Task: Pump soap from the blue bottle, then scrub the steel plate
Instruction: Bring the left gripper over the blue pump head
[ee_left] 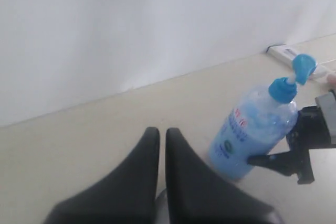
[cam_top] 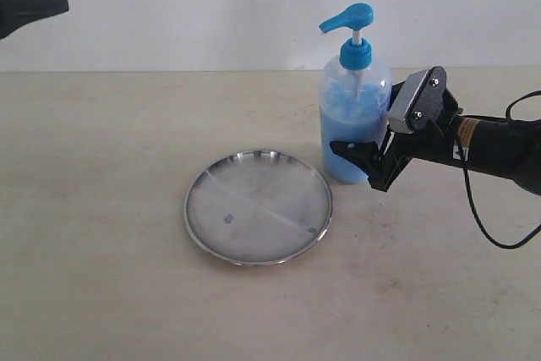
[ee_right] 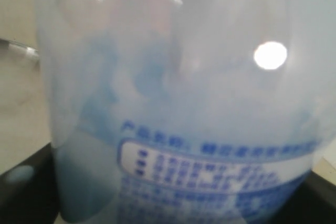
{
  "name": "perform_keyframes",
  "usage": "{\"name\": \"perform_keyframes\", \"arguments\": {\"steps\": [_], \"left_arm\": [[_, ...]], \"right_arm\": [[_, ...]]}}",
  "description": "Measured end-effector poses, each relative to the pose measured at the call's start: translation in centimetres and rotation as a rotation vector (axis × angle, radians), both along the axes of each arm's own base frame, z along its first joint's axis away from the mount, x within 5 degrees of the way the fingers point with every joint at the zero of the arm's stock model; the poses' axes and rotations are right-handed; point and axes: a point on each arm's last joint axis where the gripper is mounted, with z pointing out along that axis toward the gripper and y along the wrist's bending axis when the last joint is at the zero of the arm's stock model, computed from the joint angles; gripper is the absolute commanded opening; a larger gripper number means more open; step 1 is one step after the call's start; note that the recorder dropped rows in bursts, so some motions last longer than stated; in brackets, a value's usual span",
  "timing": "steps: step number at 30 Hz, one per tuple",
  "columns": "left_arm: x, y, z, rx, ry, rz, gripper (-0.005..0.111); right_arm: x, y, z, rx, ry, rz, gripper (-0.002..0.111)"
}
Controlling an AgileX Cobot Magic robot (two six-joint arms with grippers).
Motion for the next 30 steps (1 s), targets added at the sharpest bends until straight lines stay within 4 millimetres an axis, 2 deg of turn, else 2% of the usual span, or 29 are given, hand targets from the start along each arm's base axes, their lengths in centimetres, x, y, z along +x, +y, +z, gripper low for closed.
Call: {"name": "perform_keyframes", "arguments": {"steps": [3, 6, 11, 15, 21, 26, 30], "left_arm": [[2.4, -0.8, 0.4, -0.016, -0.049, -0.099, 0.004], [4.8, -2.9, 0.3, -0.026, -0.076, -0.2, 0.004], [7.0, -8.6, 0.0, 0.007, -0.118, -0.373, 0.004], [7.4, -11.9, -0.4, 0.049, -0.131, -0.46, 0.004], [6.7, -16.3, 0.0, 0.058, -0.169, -0.562, 0.004], [7.0, -18.7, 0.5, 0.072, -0.207, -0.581, 0.004], [7.4, -19.6, 1.0, 0.072, -0.234, -0.592, 0.004]], "right_arm": [[0.0, 0.0, 0.0, 0.0, 0.0, 0.0, 0.05], [0.0, 0.0, 0.0, -0.002, -0.001, 0.001, 0.05], [0.0, 0.0, 0.0, 0.0, -0.001, -0.002, 0.05], [0.1, -0.1, 0.0, 0.003, -0.001, -0.012, 0.05], [0.1, -0.1, 0.0, 0.002, 0.001, -0.017, 0.05], [0.1, -0.1, 0.0, 0.002, 0.001, -0.017, 0.05], [0.1, -0.1, 0.0, -0.002, -0.002, -0.016, 0.05]]}}
